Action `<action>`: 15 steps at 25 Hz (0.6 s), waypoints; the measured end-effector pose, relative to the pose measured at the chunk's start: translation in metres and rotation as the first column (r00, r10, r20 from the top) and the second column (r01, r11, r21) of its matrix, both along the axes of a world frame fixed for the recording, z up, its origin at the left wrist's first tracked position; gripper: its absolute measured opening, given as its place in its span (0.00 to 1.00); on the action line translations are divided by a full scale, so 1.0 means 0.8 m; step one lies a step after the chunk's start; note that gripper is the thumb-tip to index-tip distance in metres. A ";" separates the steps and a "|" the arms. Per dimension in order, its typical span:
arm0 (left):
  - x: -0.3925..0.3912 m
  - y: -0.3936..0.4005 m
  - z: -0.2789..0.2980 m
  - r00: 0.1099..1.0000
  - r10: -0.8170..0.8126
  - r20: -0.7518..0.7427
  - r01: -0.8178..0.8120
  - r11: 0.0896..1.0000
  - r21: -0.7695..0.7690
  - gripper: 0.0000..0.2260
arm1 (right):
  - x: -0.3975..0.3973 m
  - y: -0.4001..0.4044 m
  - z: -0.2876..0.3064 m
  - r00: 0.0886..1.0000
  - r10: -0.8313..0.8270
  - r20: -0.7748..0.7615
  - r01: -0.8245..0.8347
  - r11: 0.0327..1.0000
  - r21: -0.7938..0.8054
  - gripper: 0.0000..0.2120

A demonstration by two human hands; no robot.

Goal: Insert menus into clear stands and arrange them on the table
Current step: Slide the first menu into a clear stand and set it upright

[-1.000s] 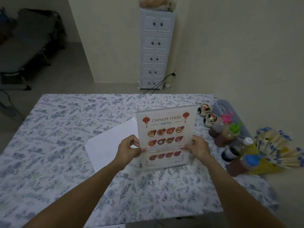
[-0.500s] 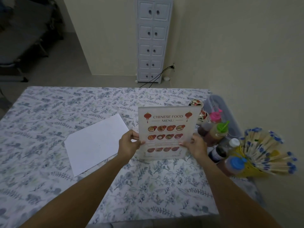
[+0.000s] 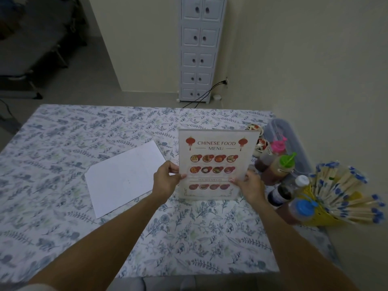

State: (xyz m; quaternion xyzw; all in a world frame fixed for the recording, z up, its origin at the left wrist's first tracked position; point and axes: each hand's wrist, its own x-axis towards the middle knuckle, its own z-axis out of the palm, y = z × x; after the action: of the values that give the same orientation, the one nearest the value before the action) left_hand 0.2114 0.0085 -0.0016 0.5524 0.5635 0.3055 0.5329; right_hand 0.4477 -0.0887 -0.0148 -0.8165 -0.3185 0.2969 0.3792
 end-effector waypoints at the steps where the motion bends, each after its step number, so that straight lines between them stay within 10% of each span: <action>1: -0.001 -0.001 0.000 1.000 -0.013 0.000 0.013 1.000 0.012 0.10 | -0.003 -0.002 -0.001 1.000 -0.006 0.004 0.006 1.000 0.002 0.17; 6: -0.012 -0.007 -0.004 0.928 -0.225 -0.296 0.275 0.952 0.138 0.19 | -0.032 -0.018 -0.002 0.959 0.037 0.280 -0.001 0.992 -0.129 0.27; 10: -0.049 0.011 -0.012 0.557 -0.309 -0.771 0.639 0.753 0.160 0.35 | -0.066 -0.037 0.002 0.852 0.086 0.516 0.042 0.972 -0.231 0.40; 15: -0.103 0.045 -0.016 0.277 -0.283 -0.918 0.852 0.513 0.099 0.40 | -0.129 -0.050 -0.003 0.780 0.121 0.614 0.072 0.957 -0.280 0.41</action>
State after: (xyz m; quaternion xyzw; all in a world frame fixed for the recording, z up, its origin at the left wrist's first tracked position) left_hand 0.1289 0.0447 -0.0145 0.9296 0.3545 -0.0615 0.0801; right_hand 0.3442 -0.1286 -0.0170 -0.9105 -0.3900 0.0572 0.1249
